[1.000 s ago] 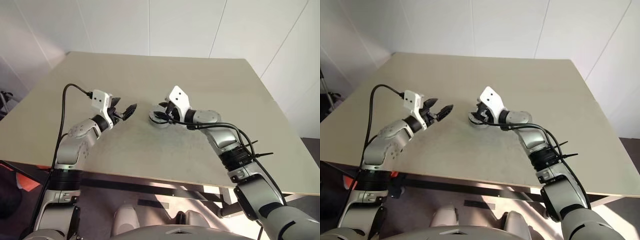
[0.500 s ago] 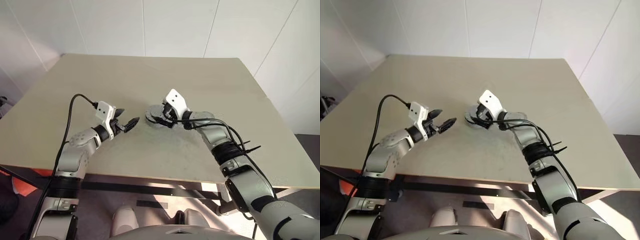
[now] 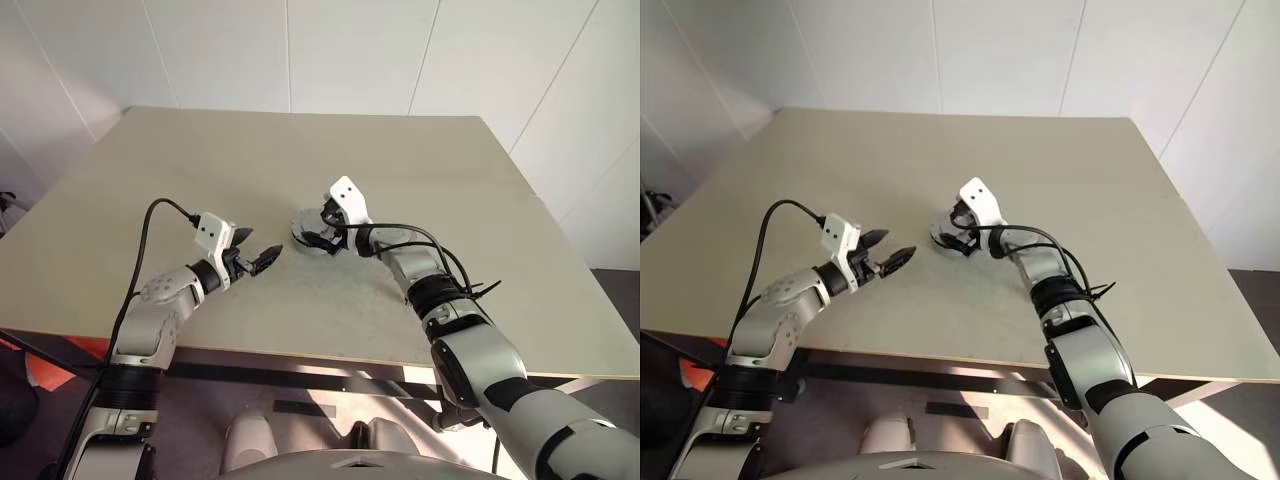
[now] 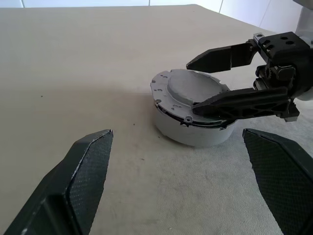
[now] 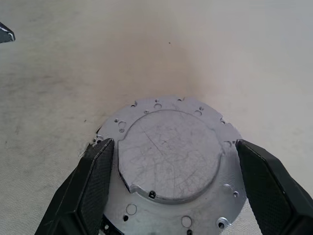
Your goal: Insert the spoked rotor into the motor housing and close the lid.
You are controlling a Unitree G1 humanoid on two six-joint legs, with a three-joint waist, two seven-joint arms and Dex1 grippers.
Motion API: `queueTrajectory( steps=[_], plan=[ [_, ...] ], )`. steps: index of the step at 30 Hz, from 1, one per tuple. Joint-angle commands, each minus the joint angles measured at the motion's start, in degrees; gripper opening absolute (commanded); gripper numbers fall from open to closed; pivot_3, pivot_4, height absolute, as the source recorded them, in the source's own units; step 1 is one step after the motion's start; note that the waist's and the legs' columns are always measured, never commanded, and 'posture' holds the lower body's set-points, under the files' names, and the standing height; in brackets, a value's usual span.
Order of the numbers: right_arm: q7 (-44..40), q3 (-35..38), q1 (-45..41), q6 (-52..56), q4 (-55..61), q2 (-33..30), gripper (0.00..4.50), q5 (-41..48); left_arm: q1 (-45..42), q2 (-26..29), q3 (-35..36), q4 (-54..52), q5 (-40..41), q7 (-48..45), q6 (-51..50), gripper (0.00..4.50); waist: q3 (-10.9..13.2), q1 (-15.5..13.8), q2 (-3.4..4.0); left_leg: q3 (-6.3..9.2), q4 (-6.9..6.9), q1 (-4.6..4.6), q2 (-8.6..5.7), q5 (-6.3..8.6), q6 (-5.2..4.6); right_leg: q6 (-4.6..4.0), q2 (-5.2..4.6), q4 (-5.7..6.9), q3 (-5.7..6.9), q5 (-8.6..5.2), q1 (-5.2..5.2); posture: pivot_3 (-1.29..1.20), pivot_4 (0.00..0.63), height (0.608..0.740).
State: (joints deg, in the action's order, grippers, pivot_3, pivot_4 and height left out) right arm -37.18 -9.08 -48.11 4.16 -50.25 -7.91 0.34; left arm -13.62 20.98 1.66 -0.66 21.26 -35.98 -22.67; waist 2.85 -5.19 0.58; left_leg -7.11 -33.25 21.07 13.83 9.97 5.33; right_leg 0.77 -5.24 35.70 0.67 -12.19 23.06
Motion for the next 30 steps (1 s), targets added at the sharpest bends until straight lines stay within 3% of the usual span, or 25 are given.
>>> queueTrajectory(
  steps=[1, 5, 11, 30],
  plan=[
    [-0.32, 1.57, -1.84, -0.90, 0.43, 0.37, 4.49, 0.88, -0.27, 0.13, 0.19, -2.54, 0.31, -0.15, -0.01, 4.50, 0.00, 0.02, 0.00, 0.00, 0.00, 0.00, 0.00, 0.00, 0.00, 0.00, 0.00, 0.00, 0.00, 0.00, 0.00, 0.00, 0.000, 0.740],
    [-1.05, 1.83, -1.18, -0.76, 0.47, 0.68, 4.49, 0.87, -0.33, 0.03, 0.34, -2.56, 0.24, 0.07, -0.06, 4.50, 0.00, 0.01, 0.00, 0.00, 0.00, 0.00, 0.01, 0.01, -0.02, 0.00, 0.00, 0.00, 0.00, 0.00, 0.00, 0.00, 0.000, 0.740],
    [-1.73, 1.56, -0.05, -0.46, 2.28, 1.03, 3.20, 0.47, -0.20, -0.06, 0.54, -2.22, 0.16, 0.37, -0.02, 4.50, 0.00, 0.01, 0.00, 0.00, 0.00, 0.00, 0.01, 0.02, -0.03, -0.01, 0.00, 0.00, 0.00, 0.00, 0.00, 0.00, 0.000, 0.740],
    [-2.30, 2.24, 1.82, 5.93, 11.79, 1.34, 3.20, 1.54, 0.28, -0.34, 0.19, -1.38, -0.23, 0.62, -0.14, 4.50, 0.01, 0.17, 0.01, -0.01, 0.05, 0.02, 0.02, 0.02, -0.03, -0.02, 0.02, -0.03, -0.01, -0.01, 0.06, 0.00, 0.000, 0.740]
  ],
)
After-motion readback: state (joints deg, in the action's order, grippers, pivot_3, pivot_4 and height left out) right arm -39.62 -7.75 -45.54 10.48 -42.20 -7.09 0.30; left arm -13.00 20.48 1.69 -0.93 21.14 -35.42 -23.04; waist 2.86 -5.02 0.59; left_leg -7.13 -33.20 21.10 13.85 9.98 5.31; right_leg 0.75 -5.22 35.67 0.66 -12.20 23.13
